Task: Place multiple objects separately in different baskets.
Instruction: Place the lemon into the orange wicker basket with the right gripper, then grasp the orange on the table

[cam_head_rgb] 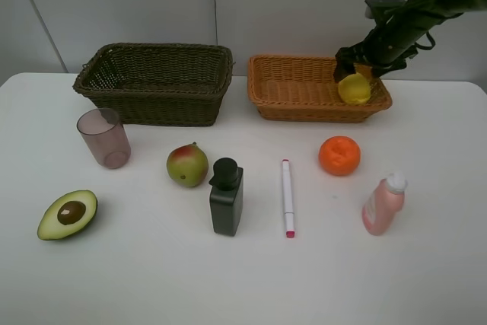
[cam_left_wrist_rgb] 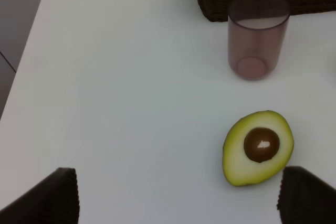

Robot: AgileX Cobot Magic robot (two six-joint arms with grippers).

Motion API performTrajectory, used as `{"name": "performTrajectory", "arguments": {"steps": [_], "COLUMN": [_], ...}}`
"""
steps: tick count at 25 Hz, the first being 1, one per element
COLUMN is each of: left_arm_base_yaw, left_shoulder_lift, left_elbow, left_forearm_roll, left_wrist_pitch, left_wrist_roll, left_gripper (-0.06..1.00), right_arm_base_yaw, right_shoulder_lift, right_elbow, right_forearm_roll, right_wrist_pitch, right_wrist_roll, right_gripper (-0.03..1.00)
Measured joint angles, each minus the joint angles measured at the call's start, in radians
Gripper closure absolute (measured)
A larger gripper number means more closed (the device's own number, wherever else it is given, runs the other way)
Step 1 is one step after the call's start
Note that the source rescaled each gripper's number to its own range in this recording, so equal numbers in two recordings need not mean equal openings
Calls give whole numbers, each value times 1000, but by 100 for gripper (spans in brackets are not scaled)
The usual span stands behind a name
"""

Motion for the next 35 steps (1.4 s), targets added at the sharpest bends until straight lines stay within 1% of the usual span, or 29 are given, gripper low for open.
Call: {"name": "performTrajectory", "arguments": {"steps": [4, 10, 18, 20, 23, 24, 30, 32, 35], "left_arm_base_yaw": [0, 0, 0, 0, 0, 0, 0, 0, 0], "left_shoulder_lift": [0, 0, 0, 0, 0, 0, 0, 0, 0], "left_elbow": [0, 0, 0, 0, 0, 0, 0, 0, 0], "left_forearm_roll": [0, 0, 0, 0, 0, 0, 0, 0, 0], "left_wrist_pitch": [0, 0, 0, 0, 0, 0, 0, 0, 0], "left_wrist_roll": [0, 0, 0, 0, 0, 0, 0, 0, 0], "left_gripper": [-6, -6, -6, -6, -6, -6, -6, -6, -6], "right_arm_base_yaw": [22, 29, 29, 29, 29, 29, 29, 29, 56], "right_shoulder_lift": [-37, -114, -157, -159, -172, -181, -256, -270, -275], "right_elbow": [0, -1, -1, 17, 95, 136, 399, 444, 468], "right_forearm_roll": [4, 22, 22, 25, 28, 28, 31, 54, 82], "right_wrist_pitch": [35, 178, 375, 404, 404, 389, 236, 197, 173], "right_wrist_roll": [0, 42, 76, 81, 83, 83, 83, 83, 82], "right_gripper": [9, 9, 9, 9, 9, 9, 9, 9, 9]}}
